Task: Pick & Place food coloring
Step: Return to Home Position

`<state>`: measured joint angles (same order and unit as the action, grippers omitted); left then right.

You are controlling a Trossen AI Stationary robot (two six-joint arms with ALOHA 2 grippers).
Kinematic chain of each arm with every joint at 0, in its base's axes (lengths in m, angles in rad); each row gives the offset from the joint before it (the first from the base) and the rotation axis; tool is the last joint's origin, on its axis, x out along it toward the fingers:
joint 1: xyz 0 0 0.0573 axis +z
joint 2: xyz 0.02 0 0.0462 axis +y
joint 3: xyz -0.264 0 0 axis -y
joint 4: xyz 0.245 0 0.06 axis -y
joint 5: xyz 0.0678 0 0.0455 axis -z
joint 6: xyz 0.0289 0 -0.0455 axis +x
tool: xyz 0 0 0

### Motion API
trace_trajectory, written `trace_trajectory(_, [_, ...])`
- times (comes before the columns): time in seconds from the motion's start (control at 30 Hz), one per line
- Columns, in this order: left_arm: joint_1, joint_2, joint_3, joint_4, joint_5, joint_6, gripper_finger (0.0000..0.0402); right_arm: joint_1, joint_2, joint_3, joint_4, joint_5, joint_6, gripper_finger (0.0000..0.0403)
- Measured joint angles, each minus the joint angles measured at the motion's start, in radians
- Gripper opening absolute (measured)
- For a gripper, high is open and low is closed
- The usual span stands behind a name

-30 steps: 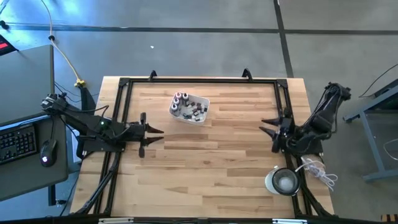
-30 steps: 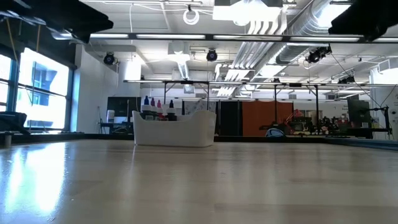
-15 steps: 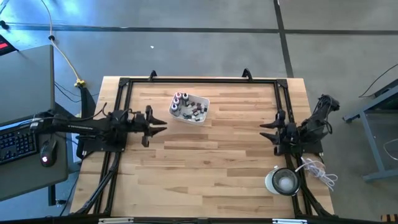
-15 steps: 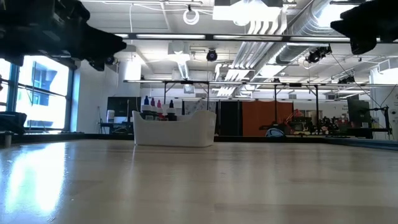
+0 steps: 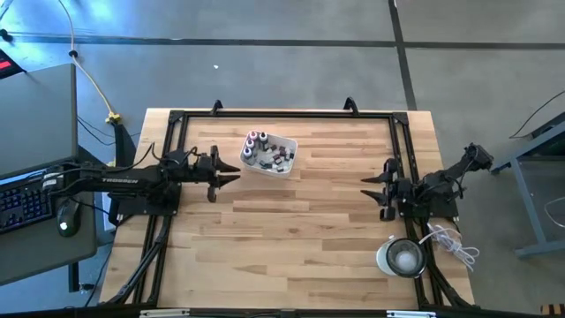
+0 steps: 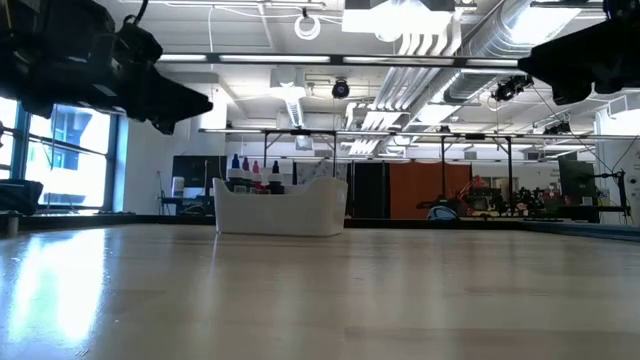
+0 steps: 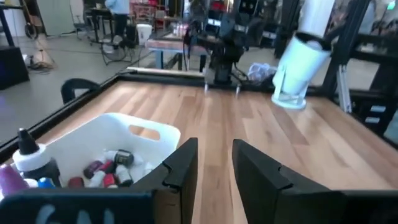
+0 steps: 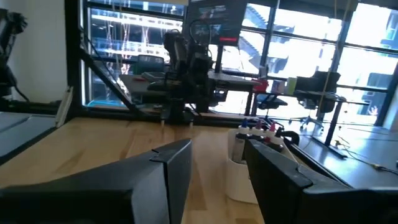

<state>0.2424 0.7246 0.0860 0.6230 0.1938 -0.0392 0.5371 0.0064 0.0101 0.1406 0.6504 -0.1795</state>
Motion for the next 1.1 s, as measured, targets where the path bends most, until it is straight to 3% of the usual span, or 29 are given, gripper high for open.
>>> trace_trajectory(0.23, [0.000, 0.080, 0.000, 0.003, -0.026, -0.033, 0.0099, -0.014, 0.000, 0.000, -0.011, -0.002, 0.005, 0.0145])
trace_trajectory(0.8, [0.000, 0.073, 0.001, -0.102, -0.030, -0.064, 0.0099, -0.014, 0.000, -0.001, -0.009, 0.000, -0.004, 0.0145])
trace_trajectory(1.0, [0.000, -0.067, 0.001, -0.275, -0.045, -0.076, 0.0099, -0.014, 0.000, -0.001, -0.009, 0.001, -0.004, 0.0147])
trace_trajectory(1.1, [0.000, -0.172, 0.000, -0.404, -0.040, -0.187, 0.0099, -0.014, 0.000, -0.001, -0.009, 0.001, -0.004, 0.0145])
